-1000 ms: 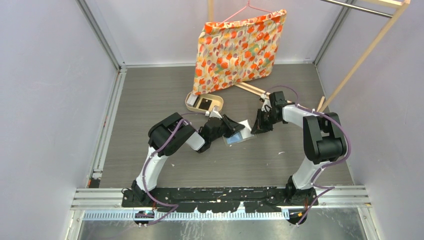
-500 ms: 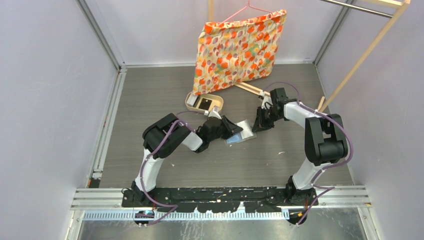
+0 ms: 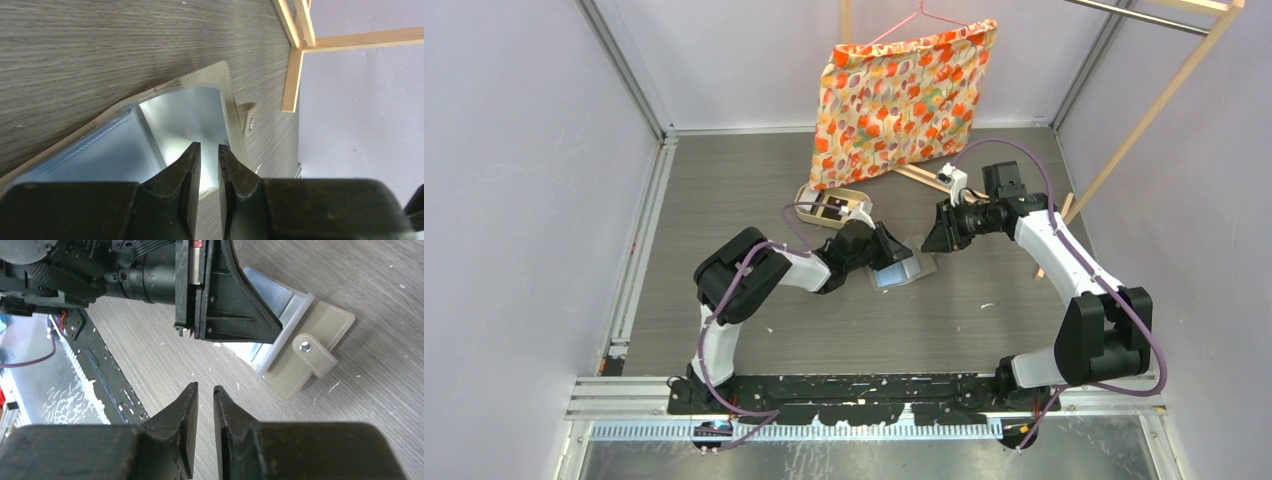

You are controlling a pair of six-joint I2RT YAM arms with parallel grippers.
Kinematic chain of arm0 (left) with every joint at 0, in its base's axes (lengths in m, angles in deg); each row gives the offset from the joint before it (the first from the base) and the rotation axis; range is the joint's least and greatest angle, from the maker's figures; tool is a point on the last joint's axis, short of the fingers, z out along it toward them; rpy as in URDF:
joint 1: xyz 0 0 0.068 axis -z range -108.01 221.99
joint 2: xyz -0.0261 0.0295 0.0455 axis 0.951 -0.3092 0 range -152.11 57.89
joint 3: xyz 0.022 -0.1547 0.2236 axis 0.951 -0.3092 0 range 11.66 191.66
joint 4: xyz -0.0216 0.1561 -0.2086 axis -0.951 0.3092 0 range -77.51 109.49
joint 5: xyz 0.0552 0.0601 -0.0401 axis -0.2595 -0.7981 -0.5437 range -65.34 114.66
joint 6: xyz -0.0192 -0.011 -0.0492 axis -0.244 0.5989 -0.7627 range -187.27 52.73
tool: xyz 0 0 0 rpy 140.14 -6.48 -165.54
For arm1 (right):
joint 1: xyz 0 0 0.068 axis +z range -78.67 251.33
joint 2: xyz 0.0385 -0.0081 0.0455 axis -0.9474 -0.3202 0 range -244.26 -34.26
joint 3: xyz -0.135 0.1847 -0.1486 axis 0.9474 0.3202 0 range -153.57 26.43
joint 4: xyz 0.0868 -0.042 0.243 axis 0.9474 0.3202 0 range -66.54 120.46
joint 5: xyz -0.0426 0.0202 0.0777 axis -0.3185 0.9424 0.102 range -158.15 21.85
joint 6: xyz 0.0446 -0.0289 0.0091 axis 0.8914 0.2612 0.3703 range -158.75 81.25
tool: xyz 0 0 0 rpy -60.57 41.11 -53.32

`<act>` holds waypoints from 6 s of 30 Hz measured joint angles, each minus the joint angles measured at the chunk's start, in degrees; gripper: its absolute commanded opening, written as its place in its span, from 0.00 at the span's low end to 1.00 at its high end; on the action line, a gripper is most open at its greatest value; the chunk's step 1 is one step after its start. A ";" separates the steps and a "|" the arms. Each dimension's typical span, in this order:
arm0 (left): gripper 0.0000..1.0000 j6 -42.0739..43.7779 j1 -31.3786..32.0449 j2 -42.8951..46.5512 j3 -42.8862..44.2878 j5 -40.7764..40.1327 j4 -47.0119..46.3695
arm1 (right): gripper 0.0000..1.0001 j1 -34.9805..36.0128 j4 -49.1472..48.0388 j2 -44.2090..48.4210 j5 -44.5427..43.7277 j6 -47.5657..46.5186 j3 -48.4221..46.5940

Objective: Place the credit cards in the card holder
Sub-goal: Turn over the card slot in the card holder, then move the storage box to the center of the board.

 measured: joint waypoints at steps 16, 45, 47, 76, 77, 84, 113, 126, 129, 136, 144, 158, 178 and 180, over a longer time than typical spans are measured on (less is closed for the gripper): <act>0.20 4.00 0.02 6.32 -1.66 -1.11 5.84 | 0.25 0.00 3.04 -0.39 1.92 -2.78 0.00; 0.21 5.18 0.00 -7.87 11.10 5.53 8.24 | 0.11 0.00 1.20 -7.96 2.54 -0.09 0.00; 0.21 5.18 -0.02 -7.87 11.30 5.60 8.22 | 0.06 0.00 0.04 -11.85 1.55 1.88 0.00; 0.34 21.24 -2.45 19.19 2.67 3.96 17.64 | 0.16 0.39 1.42 -22.40 -5.01 6.40 -4.33; 0.35 23.30 -2.80 21.03 2.56 3.37 19.61 | 0.16 0.63 1.66 -22.16 -4.31 6.08 -4.68; 0.58 36.63 -11.39 33.92 2.54 1.88 34.75 | 0.17 4.63 2.93 -20.44 -3.10 4.24 -7.19; 0.62 68.30 -17.84 9.88 27.82 -21.03 62.82 | 0.33 5.40 12.20 -8.76 -0.66 -8.15 -10.80; 0.65 64.76 -24.83 6.80 24.61 -11.13 56.33 | 0.33 5.40 14.43 -11.45 0.02 -10.51 -10.82; 0.67 61.86 -27.34 6.88 21.90 -6.19 53.72 | 0.33 5.40 14.80 -12.52 0.22 -10.93 -10.82; 0.68 58.75 -28.98 7.17 20.52 -1.05 50.64 | 0.33 5.40 15.69 -13.31 0.46 -11.47 -10.82; 0.66 57.94 -28.98 7.82 20.44 1.33 49.68 | 0.33 5.40 16.31 -13.60 0.59 -11.76 -10.82; 0.53 57.92 -28.94 4.22 26.93 1.22 52.28 | 0.32 5.40 17.35 -14.38 0.92 -12.61 -11.41; 0.30 58.21 -27.85 -1.05 31.78 0.07 57.44 | 0.32 5.40 18.62 -15.50 1.07 -13.25 -11.78; 0.22 58.14 -27.85 -1.05 31.87 -0.04 57.70 | 0.32 5.40 18.75 -15.67 1.09 -13.40 -11.82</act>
